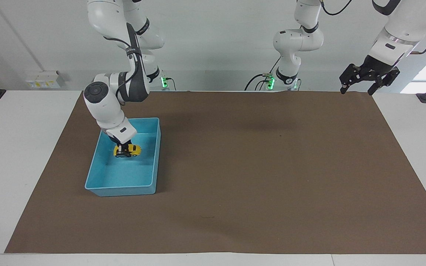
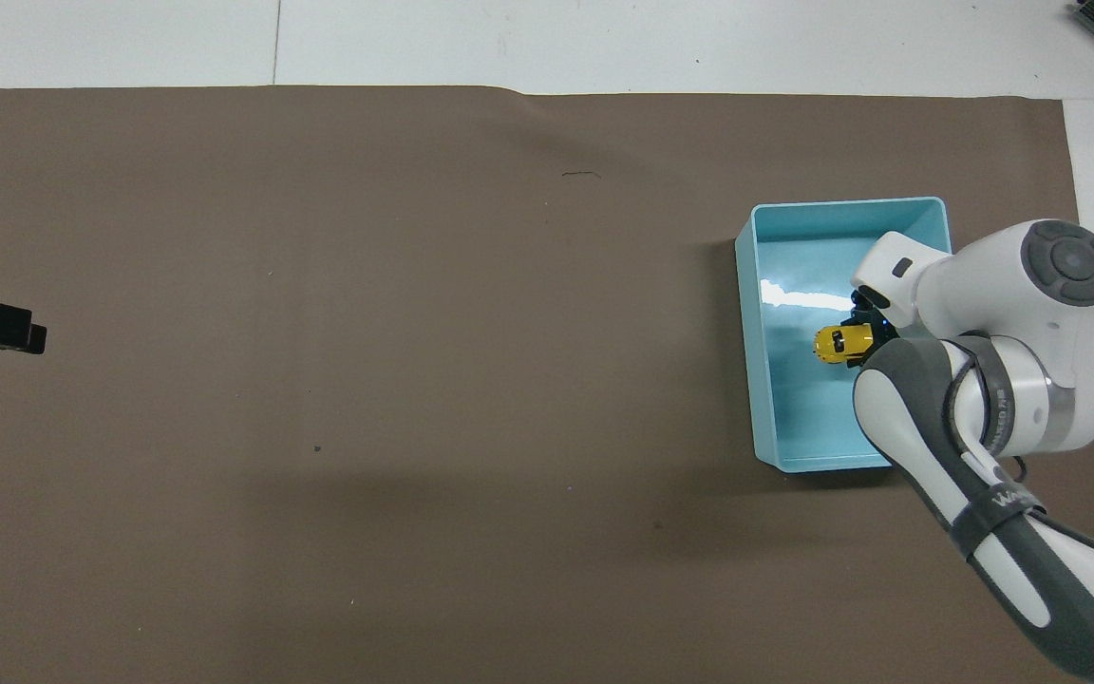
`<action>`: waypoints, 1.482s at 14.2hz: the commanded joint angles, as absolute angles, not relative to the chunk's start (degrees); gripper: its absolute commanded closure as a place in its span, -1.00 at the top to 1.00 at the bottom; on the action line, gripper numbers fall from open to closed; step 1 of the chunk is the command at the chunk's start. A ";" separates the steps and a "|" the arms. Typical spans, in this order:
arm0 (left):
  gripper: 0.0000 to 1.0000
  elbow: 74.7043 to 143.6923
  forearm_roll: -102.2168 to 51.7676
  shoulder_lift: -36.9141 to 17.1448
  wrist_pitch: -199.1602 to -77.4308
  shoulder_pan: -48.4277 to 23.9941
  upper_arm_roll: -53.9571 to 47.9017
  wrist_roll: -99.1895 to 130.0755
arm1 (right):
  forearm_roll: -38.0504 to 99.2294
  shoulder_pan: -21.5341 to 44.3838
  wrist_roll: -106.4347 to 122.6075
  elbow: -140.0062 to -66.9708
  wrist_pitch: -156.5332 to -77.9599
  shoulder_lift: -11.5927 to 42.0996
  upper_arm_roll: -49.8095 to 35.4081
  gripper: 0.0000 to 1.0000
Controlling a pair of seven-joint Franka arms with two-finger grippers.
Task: Wind up and store yellow beetle car
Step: 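Set the car down inside the bin and open the right gripper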
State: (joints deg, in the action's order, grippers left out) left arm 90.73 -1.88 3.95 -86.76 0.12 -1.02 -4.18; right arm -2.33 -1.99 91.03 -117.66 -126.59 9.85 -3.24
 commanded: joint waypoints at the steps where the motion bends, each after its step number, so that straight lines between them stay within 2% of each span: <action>1: 1.00 91.41 -1.85 5.01 -86.04 0.44 -1.14 -4.22 | -3.08 -3.08 92.81 -120.84 -130.15 8.52 -3.69 -1.00; 8: 1.00 91.41 -1.85 5.01 -86.04 0.44 -1.14 -4.22 | -3.08 -2.99 92.90 -121.82 -134.47 11.24 -3.78 -1.00; 17: 1.00 91.41 -1.85 5.01 -86.04 0.44 -1.14 -4.22 | -2.99 -2.81 92.81 -124.54 -138.60 12.13 -3.78 -1.00; 18: 1.00 91.49 -1.85 5.01 -86.04 0.44 -1.14 -4.22 | -2.99 -2.81 92.81 -124.72 -138.78 12.13 -3.78 -0.98; 19: 1.00 91.41 -1.85 5.01 -86.04 0.44 -1.14 -4.22 | -2.99 -2.81 92.81 -124.72 -138.78 12.13 -3.78 -0.84; 21: 1.00 91.41 -1.84 5.01 -86.04 0.44 -1.14 -4.22 | -2.99 -2.90 92.81 -125.24 -139.39 12.13 -3.78 -0.84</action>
State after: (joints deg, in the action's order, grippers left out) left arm 90.73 -1.88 3.95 -86.76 0.12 -1.02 -4.18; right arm -2.34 -2.31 91.40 -123.73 -137.73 12.68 -3.38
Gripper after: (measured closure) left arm 0.000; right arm 0.511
